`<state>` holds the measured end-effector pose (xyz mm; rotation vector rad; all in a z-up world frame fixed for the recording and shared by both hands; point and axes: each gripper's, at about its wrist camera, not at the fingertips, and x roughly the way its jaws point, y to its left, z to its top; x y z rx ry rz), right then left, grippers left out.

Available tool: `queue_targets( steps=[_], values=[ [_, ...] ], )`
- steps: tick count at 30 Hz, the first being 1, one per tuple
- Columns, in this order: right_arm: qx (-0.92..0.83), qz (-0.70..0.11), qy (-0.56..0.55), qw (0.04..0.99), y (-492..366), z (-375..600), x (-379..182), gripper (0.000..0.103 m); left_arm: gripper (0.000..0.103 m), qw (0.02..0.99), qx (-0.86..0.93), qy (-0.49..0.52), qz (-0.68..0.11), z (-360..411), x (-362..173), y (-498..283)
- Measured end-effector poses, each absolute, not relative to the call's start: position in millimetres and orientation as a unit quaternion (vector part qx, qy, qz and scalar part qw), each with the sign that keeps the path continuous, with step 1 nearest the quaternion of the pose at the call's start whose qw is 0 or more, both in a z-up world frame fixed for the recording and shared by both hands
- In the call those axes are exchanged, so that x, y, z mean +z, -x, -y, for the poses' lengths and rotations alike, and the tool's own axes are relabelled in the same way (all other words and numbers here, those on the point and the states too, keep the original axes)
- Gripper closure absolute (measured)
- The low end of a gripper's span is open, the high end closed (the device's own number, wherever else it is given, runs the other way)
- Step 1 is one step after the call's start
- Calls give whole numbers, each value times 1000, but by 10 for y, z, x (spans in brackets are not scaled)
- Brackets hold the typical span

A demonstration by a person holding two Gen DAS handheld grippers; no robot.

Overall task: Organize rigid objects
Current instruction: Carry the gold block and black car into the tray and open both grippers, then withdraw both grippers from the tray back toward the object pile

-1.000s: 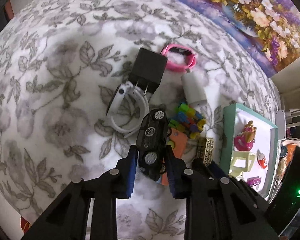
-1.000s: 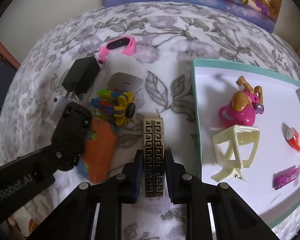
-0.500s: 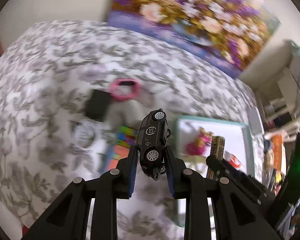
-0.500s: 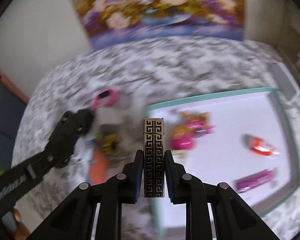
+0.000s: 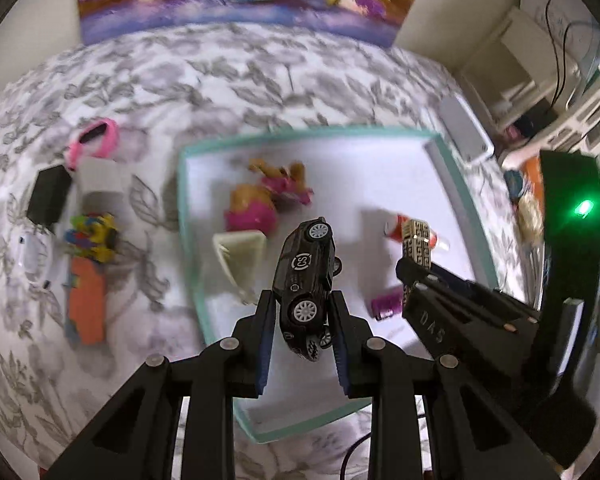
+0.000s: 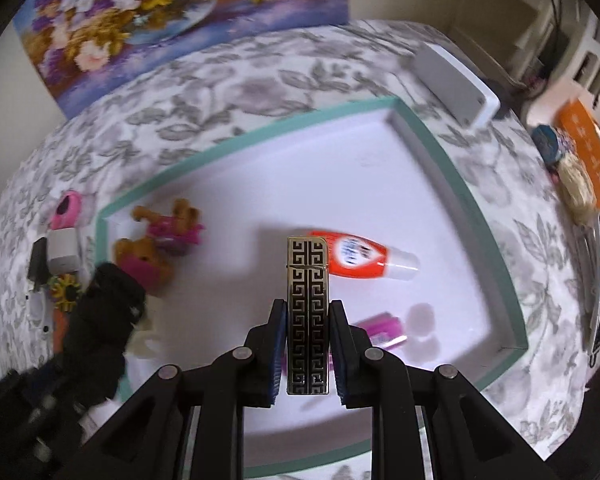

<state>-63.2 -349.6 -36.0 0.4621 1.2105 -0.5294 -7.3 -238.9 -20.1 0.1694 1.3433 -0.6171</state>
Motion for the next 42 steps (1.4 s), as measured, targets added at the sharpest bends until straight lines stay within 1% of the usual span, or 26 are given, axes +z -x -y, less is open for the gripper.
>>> queue_targets(
  steps=[10,12,13,14,15,16,21,23,25,27,29,30,34,37,39,42],
  values=[
    [-243,-573,-226,750,708,3589,-496,80,75,718,-267,-88,-637,2452,-434,89],
    [-243,-569,-220,754,702,3578,-455,77,73,718,-267,-83,-638,2431,-421,81],
    [-244,-568,-217,756,694,3569,-432,71,70,717,-266,-79,-640,2411,-415,74],
    [-244,-567,-215,757,676,3564,-414,59,67,715,-267,-76,-642,2391,-407,68],
    [-246,-564,-215,758,680,3564,-391,54,67,713,-269,-71,-644,2371,-396,61],
    [-248,-562,-217,759,678,3566,-369,52,66,712,-272,-66,-645,2347,-378,56],
    [-246,-538,-198,782,621,3466,-165,52,64,716,-278,-24,-640,2140,-234,-69],
    [-243,-523,-181,797,588,3388,-44,52,54,725,-265,-5,-635,1968,-168,-168],
    [-240,-511,-169,808,562,3317,56,50,53,742,-240,16,-626,1711,-87,-304],
    [-234,-501,-159,818,507,3230,144,48,48,754,-217,33,-619,1501,-41,-408],
    [-225,-491,-153,828,452,3126,221,44,29,773,-174,61,-607,1166,16,-548],
    [-221,-487,-152,831,431,3080,252,43,26,778,-160,68,-604,1067,26,-582],
    [-192,-474,-152,846,309,2852,349,35,23,796,-82,96,-592,487,54,-752],
    [-169,-471,-149,853,209,2633,371,34,19,803,-38,107,-586,188,52,-824],
    [-155,-471,-148,855,140,2483,371,33,18,807,-27,107,-580,75,53,-859],
    [-131,-478,-146,856,18,2235,330,32,11,814,-6,108,-571,-107,76,-902]
  ],
)
